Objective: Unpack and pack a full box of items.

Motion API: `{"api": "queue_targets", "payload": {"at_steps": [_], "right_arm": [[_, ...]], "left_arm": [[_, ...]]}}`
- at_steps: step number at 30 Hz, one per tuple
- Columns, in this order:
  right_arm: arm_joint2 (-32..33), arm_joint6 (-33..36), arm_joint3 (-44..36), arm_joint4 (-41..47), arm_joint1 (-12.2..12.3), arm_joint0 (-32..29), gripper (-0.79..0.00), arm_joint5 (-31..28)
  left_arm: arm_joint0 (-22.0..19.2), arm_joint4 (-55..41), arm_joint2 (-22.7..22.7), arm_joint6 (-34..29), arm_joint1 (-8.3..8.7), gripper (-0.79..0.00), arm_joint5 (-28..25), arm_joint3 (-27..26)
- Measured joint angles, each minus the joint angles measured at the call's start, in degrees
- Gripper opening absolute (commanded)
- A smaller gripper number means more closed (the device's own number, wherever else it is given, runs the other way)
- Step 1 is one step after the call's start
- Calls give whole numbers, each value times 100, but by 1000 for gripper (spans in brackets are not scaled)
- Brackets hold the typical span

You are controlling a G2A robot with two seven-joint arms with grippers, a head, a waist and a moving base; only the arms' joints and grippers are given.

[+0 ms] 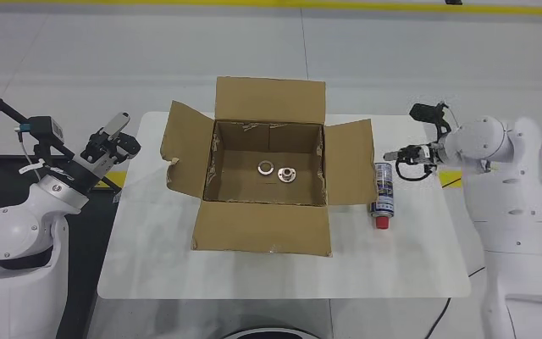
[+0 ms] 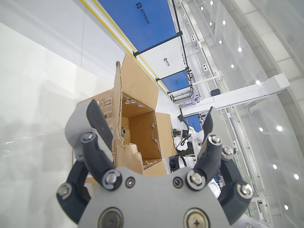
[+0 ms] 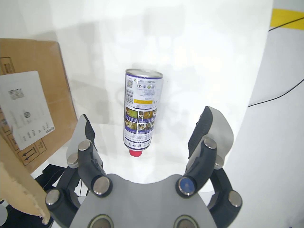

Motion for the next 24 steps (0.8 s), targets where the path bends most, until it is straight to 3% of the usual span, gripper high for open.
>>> {"api": "queue_targets", "payload": {"at_steps": [8, 15, 24], "right_arm": [[-364, -539, -604, 542, -124, 544, 0, -139], [-1111, -908, -1178, 1977, -376, 894, 0, -641], [-2458, -1503, -676, 3247, -798, 1242, 0, -1092]], "left_arm": [[0, 0, 0, 0, 0, 0, 0, 0], [0, 0, 0, 0, 0, 0, 0, 0], [0, 0, 0, 0, 0, 0, 0, 0]]}}
